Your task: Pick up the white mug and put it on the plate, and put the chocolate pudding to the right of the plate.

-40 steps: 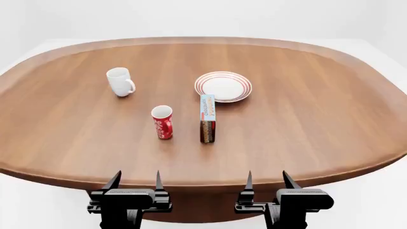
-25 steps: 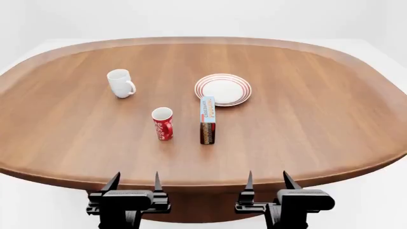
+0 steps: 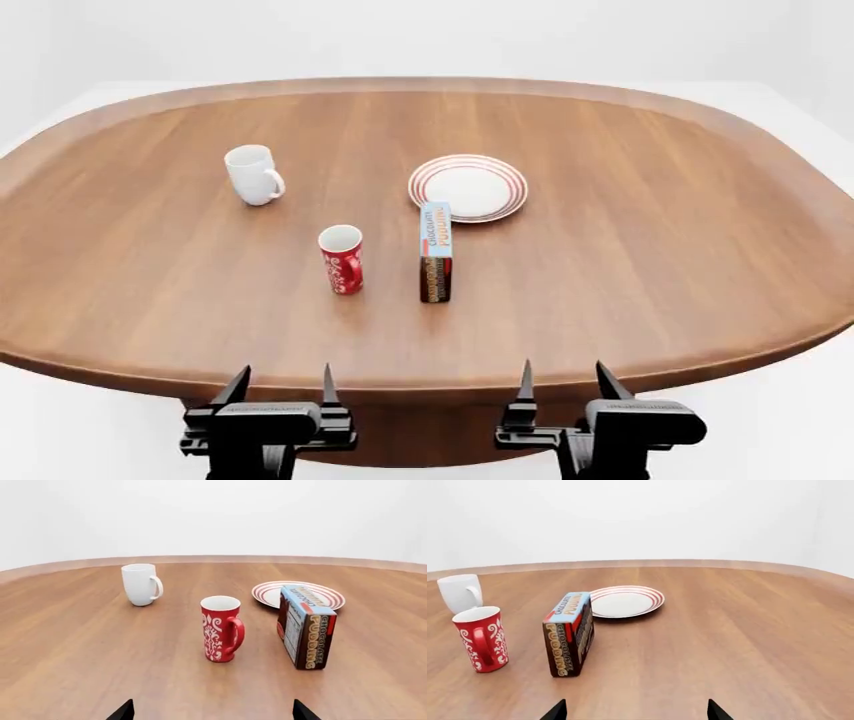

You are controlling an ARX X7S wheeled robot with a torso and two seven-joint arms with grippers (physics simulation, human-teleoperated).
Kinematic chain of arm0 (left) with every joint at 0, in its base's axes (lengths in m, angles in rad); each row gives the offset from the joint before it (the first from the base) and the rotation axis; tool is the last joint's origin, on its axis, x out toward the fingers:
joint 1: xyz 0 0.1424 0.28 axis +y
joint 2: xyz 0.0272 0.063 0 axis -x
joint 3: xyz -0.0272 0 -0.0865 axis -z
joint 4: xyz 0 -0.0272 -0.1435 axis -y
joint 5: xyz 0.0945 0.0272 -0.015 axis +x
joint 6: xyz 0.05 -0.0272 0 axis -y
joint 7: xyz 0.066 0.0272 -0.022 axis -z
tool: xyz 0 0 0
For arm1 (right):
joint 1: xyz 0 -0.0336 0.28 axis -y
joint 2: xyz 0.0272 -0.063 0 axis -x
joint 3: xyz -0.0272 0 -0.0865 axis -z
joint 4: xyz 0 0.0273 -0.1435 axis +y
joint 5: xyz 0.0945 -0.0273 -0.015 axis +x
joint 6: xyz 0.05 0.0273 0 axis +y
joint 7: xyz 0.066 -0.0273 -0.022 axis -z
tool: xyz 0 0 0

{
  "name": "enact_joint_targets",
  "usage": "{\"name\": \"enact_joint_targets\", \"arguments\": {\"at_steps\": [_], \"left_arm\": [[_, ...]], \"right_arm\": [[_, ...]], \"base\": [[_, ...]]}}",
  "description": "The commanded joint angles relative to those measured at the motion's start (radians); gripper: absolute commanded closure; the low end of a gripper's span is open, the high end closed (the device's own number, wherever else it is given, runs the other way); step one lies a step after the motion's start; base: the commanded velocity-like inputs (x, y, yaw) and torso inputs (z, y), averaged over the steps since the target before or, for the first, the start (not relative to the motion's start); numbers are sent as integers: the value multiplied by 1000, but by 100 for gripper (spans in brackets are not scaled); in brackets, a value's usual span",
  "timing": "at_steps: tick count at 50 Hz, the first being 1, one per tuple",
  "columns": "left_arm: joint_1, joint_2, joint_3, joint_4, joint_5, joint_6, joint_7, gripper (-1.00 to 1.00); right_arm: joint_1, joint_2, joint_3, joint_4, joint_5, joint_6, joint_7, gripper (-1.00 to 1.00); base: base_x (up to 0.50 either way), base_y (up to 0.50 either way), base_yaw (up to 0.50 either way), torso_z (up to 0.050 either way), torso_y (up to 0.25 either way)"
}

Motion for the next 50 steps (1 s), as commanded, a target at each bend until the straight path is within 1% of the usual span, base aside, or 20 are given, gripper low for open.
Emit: {"name": "enact_joint_targets", "arguments": {"at_steps": [1, 9, 10, 12, 13, 14, 16, 17, 20, 21, 22, 24, 25, 27, 32, 36, 39, 44, 50], "left_arm": [[2, 5, -12, 1, -10, 2, 4, -100], [16, -13, -3, 43, -31, -4, -13, -100], [26, -18, -26, 97, -35, 12, -33, -100], [38, -30, -58, 184, -62, -5, -49, -100], [51, -36, -101, 269, -89, 15, -69, -100], [56, -46, -117, 314, -81, -6, -88, -100], [68, -53, -170, 406, -120, -6, -113, -100], [81, -61, -199, 462, -115, -3, -134, -100], [115, -73, -262, 573, -138, 18, -165, -100], [122, -77, -266, 582, -157, 26, -157, -100], [133, -84, -280, 611, -208, 22, -147, -100], [145, -87, -301, 642, -212, 34, -158, -100], [155, -89, -321, 668, -212, 51, -166, -100], [160, -87, -344, 689, -217, 88, -172, -100], [153, -95, -386, 722, -228, 127, -190, -100], [152, -104, -403, 737, -231, 130, -200, -100], [169, -100, -427, 756, -233, 159, -209, -100], [188, -101, -446, 787, -233, 177, -219, -100], [198, -102, -461, 786, -229, 200, -227, -100]], "right_arm": [[-1, -2, 3, -3, -5, 0, -2, -100], [-5, 14, -7, -26, 11, 11, 16, -100], [-14, 21, 7, -90, 24, 27, 24, -100], [-22, 34, 28, -170, 40, 53, 36, -100], [-29, 44, 61, -240, 58, 62, 54, -100], [-34, 53, 76, -279, 62, 66, 62, -100], [-44, 65, 126, -359, 109, 62, 75, -100], [-50, 73, 159, -407, 126, 57, 88, -100], [-72, 91, 217, -502, 146, 23, 107, -100], [-76, 95, 223, -515, 143, 24, 111, -100], [-80, 98, 238, -535, 158, 9, 111, -100], [-88, 104, 253, -569, 172, 3, 116, -100], [-95, 104, 272, -585, 171, -37, 116, -100], [-105, 105, 288, -612, 147, -73, 125, -100], [-117, 113, 309, -645, 117, -145, 128, -100], [-122, 125, 323, -656, 139, -150, 127, -100], [-135, 124, 345, -664, 162, -213, 120, -100], [-150, 122, 346, -693, 107, -249, 124, -100], [-157, 127, 349, -710, 110, -273, 125, -100]], "base": [[0, 0, 0, 0, 0], [0, 0, 0, 0, 0], [0, 0, 0, 0, 0], [0, 0, 0, 0, 0], [0, 0, 0, 0, 0], [0, 0, 0, 0, 0], [0, 0, 0, 0, 0], [0, 0, 0, 0, 0], [0, 0, 0, 0, 0], [0, 0, 0, 0, 0], [0, 0, 0, 0, 0], [0, 0, 0, 0, 0], [0, 0, 0, 0, 0], [0, 0, 0, 0, 0], [0, 0, 0, 0, 0], [0, 0, 0, 0, 0], [52, 0, 0, 0, 0], [405, 0, 0, 0, 0], [500, 0, 0, 0, 0]]}}
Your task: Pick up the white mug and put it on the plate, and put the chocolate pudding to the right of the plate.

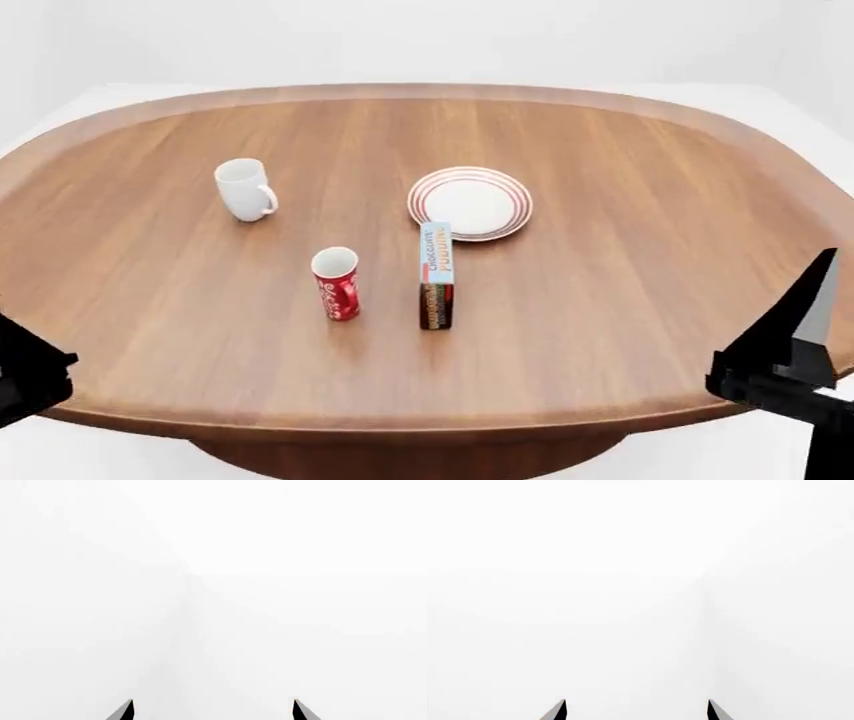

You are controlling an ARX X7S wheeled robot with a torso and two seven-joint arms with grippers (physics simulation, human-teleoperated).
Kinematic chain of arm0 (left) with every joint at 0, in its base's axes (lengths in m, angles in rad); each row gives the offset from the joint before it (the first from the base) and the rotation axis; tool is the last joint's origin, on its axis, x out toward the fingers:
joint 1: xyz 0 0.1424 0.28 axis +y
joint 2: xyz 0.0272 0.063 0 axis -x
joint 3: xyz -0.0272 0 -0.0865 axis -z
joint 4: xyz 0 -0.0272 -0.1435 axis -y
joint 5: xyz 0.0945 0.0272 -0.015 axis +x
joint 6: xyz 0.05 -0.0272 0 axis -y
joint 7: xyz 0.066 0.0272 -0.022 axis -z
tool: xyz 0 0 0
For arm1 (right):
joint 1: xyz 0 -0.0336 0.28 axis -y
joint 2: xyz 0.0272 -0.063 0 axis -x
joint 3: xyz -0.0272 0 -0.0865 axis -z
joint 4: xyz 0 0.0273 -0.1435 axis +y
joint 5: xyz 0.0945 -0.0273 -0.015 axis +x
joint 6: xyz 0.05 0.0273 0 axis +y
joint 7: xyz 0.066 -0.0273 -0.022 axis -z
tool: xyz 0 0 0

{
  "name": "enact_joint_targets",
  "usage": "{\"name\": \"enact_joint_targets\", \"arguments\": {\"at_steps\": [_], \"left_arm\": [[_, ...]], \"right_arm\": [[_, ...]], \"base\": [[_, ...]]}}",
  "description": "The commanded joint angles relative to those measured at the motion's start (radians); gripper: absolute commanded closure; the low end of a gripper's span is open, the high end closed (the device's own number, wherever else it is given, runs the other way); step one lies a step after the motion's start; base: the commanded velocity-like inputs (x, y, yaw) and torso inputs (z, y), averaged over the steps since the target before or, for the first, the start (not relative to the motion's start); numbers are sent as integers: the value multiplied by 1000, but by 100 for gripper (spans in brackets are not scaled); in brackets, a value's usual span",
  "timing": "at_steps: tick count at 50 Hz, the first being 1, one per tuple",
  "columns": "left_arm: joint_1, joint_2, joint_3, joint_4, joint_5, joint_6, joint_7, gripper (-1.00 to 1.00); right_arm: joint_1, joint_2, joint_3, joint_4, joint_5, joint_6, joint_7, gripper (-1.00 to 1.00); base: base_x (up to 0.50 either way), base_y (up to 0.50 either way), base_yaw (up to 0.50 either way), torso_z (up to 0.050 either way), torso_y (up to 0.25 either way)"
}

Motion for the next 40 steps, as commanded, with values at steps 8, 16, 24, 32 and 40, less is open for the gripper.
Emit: {"name": "enact_joint_targets", "arguments": {"at_steps": [8, 16, 24, 32, 40], "left_arm": [[31, 6, -64, 37, -20, 64, 1, -100], [32, 2, -61, 31, -22, 69, -7, -100], [40, -1, -70, 35, -26, 80, -16, -100], [49, -3, -77, 40, -31, 93, -25, -100], [65, -10, -89, 60, -35, 100, -33, -100]], "right_arm": [[-25, -1, 28, -67, -35, -73, -11, -100], [-29, 7, 9, -64, -39, -75, -15, -100], [-34, 13, 5, -76, -40, -77, -10, -100], [-40, 18, 4, -85, -43, -85, -5, -100], [-45, 22, 3, -92, -48, -91, 1, -100]], "base": [[500, 0, 0, 0, 0], [500, 0, 0, 0, 0], [500, 0, 0, 0, 0], [500, 0, 0, 0, 0], [500, 0, 0, 0, 2]]}}
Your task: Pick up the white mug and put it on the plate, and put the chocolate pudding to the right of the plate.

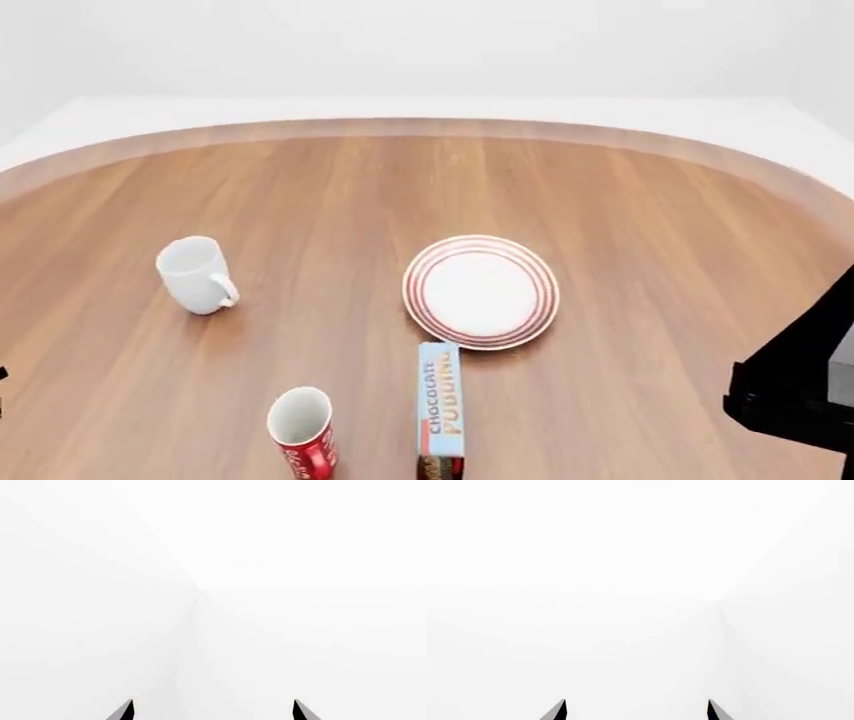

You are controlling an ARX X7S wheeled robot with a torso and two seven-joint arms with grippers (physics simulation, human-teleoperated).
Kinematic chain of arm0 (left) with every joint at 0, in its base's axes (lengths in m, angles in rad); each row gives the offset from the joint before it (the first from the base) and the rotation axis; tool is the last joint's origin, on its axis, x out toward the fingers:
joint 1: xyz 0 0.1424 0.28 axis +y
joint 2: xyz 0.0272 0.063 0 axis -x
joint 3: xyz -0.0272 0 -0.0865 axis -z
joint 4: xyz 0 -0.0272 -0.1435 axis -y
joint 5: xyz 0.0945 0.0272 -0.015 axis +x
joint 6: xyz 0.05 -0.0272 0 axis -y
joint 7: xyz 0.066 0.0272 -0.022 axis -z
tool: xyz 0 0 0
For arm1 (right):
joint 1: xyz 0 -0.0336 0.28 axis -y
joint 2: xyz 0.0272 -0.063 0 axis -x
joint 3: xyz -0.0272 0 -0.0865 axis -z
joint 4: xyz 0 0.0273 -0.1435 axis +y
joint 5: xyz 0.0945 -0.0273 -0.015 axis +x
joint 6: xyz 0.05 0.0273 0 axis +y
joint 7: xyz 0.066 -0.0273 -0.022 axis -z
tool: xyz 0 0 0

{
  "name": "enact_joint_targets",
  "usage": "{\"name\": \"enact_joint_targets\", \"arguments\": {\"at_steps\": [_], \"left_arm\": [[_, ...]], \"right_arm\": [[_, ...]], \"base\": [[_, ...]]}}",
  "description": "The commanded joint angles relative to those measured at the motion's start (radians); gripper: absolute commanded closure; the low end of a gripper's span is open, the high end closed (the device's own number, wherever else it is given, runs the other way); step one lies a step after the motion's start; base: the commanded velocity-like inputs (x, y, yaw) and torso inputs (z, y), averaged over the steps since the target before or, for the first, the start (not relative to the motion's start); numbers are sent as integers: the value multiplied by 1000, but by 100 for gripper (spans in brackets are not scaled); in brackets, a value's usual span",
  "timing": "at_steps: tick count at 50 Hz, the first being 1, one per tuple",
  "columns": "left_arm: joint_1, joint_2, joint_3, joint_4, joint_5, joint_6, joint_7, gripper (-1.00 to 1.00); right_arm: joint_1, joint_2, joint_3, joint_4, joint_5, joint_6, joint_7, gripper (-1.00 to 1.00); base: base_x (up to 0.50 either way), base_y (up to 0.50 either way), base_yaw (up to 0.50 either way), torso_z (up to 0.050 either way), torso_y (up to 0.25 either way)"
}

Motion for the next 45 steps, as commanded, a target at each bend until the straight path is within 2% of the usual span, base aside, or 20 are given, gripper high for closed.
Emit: {"name": "enact_joint_targets", "arguments": {"at_steps": [1, 45], "left_arm": [[18, 8, -31, 25, 0, 12, 12, -100], [31, -13, 4, 20, -1, 30, -8, -100]], "right_arm": [[-6, -9, 13, -12, -24, -9, -12, -100], [-12, 14, -20, -1, -38, -20, 9, -100]], "base": [[500, 0, 0, 0, 0], [500, 3, 0, 0, 0]]}}
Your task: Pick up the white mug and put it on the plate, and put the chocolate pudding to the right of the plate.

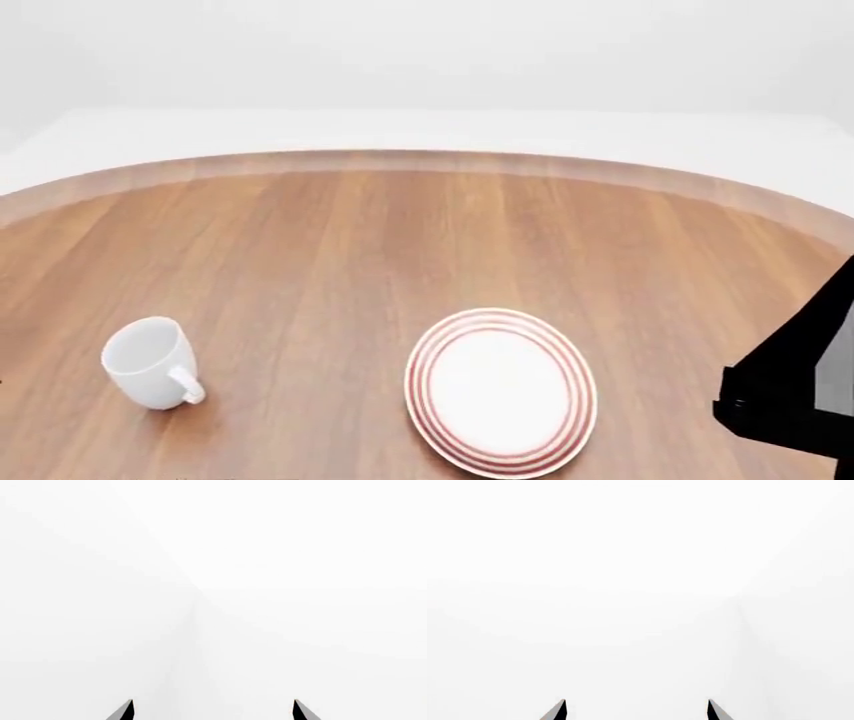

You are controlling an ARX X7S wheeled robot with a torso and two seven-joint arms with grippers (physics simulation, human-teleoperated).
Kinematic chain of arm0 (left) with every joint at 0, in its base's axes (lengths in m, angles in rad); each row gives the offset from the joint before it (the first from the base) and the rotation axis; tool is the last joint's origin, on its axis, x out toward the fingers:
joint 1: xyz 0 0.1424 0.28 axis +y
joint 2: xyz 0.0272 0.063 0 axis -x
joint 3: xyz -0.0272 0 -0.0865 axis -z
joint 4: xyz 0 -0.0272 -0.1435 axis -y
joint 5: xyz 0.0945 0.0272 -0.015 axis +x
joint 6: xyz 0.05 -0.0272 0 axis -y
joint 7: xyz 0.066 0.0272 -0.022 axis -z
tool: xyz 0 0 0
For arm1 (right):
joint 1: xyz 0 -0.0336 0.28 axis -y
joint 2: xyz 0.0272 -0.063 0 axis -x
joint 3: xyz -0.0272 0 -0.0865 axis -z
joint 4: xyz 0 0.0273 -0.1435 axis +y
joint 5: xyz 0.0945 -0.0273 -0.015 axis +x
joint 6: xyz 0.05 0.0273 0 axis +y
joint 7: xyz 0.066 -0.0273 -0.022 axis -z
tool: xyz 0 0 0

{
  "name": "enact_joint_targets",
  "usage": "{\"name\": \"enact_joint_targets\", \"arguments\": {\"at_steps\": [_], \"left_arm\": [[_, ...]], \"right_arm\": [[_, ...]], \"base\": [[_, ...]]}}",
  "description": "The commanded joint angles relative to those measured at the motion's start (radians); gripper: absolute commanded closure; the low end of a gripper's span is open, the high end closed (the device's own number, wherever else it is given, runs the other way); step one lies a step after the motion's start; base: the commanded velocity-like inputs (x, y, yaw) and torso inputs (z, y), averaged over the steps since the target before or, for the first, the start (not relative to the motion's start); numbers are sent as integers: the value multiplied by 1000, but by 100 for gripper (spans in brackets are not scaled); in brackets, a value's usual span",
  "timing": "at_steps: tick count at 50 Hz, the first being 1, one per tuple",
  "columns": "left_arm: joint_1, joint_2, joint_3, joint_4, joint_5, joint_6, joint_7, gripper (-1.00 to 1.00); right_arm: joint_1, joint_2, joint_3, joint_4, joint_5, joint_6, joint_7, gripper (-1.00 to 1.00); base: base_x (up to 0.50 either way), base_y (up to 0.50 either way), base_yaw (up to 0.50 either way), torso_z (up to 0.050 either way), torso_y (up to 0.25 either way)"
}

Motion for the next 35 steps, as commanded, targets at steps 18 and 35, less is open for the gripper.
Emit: {"name": "enact_joint_targets", "arguments": {"at_steps": [18, 35], "left_arm": [[2, -3, 5, -7, -4, -5, 11, -100], [-10, -34, 52, -12, 7, -100, -4, -100]], "right_arm": [[0, -6, -13, 5, -77, -19, -9, -100], [-1, 1, -9, 8, -46, -11, 9, -100]], "base": [[100, 194, 0, 0, 0], [-4, 166, 0, 0, 0]]}}
